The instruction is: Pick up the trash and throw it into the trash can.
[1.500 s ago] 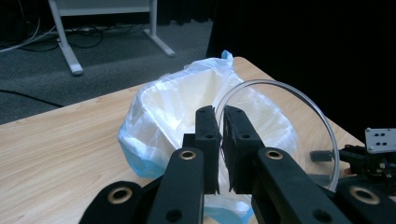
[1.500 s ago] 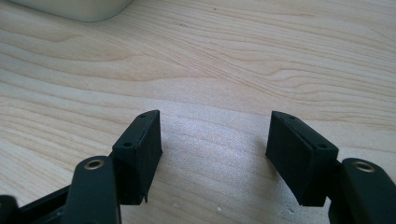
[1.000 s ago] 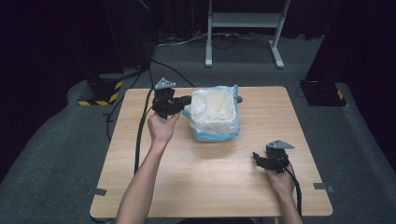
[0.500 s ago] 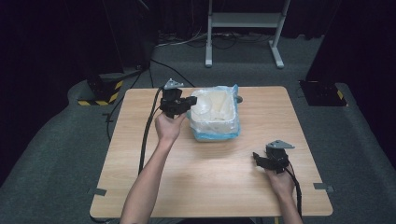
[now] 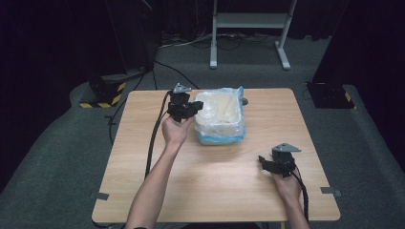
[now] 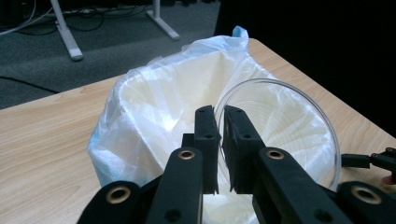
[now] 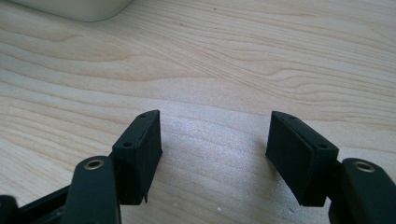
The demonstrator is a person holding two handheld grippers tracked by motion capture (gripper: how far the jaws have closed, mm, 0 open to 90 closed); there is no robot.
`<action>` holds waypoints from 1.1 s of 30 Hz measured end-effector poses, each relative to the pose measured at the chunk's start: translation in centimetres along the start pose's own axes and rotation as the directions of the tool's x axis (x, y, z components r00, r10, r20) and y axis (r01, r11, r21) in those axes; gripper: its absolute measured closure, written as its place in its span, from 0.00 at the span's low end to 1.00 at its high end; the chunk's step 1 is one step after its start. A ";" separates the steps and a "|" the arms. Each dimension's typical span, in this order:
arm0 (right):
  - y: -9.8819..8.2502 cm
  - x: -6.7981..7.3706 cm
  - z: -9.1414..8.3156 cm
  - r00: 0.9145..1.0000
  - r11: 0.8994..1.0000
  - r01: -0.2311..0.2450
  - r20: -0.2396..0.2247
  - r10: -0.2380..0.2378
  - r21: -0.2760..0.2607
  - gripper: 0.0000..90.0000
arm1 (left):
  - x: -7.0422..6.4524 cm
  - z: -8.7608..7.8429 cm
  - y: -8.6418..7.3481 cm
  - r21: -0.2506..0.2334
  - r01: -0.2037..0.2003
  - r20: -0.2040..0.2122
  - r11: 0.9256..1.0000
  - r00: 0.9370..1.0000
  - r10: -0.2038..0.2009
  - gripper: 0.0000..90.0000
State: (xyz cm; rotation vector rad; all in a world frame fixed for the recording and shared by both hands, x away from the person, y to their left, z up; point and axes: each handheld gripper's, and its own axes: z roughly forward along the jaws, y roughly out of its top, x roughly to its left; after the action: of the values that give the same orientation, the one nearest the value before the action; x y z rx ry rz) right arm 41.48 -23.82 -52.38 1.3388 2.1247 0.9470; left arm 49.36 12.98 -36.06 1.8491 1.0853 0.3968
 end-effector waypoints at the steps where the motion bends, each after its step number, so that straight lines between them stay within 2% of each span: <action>1: 0.0 0.0 0.0 1.000 1.000 0.001 0.000 -0.001 0.000 0.39 | 0.0 0.1 -0.1 0.003 0.004 0.000 1.000 1.000 -0.004 0.93; 4: 0.0 0.0 0.0 1.000 1.000 0.000 0.000 0.000 0.000 0.39 | 0.1 0.4 -0.2 0.020 0.011 -0.001 1.000 1.000 -0.011 0.84; 10: 0.0 0.0 0.0 1.000 1.000 0.000 0.000 0.000 0.000 0.39 | 0.1 0.5 -0.8 0.036 0.002 -0.033 0.999 0.999 -0.001 0.71; 33: 0.0 0.0 0.0 1.000 1.000 0.000 0.000 0.000 0.001 0.39 | -0.5 -2.1 -2.1 -0.004 -0.037 -0.070 0.999 0.997 0.037 0.59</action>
State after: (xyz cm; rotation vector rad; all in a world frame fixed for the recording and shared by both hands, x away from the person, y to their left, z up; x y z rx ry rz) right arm 41.48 -23.82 -52.37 1.3396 2.1255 0.9457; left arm 46.67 14.12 -36.65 1.8649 1.0971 0.4886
